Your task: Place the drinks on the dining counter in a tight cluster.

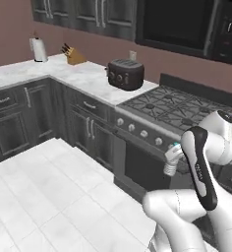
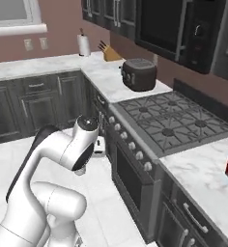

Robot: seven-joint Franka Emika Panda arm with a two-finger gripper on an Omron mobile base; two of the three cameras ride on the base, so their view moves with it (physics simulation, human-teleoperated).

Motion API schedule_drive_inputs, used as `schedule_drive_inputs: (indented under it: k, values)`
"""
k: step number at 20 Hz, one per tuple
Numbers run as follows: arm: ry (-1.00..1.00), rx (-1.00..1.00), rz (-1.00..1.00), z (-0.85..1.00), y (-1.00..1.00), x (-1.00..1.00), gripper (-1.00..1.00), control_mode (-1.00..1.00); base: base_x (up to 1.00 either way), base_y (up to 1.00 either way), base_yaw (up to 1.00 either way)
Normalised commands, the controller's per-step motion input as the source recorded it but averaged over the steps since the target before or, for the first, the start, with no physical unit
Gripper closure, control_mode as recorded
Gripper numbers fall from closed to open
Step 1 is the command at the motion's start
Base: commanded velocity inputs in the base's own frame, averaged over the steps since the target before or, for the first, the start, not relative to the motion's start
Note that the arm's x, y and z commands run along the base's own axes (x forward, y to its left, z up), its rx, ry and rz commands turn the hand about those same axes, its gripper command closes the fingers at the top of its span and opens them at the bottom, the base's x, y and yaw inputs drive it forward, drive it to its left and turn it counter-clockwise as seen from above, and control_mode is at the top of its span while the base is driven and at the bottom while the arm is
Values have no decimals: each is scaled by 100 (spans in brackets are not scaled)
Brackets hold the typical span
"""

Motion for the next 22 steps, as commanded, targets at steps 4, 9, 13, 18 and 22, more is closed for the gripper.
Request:
schedule_drive_inputs:
  k: [4, 9, 13, 18, 22]
  values:
    - [0, 0, 0, 0, 0, 0, 100, 100, -7, 7, 100]
    - [0, 0, 0, 0, 0, 0, 100, 100, -4, 7, 98]
    - [0, 0, 0, 0, 0, 0, 100, 100, -1, 6, 96]
    - [0, 0, 0, 0, 0, 0, 100, 100, 1, 0, 95]
    - [0, 0, 0, 0, 0, 0, 100, 100, 9, 0, 88]
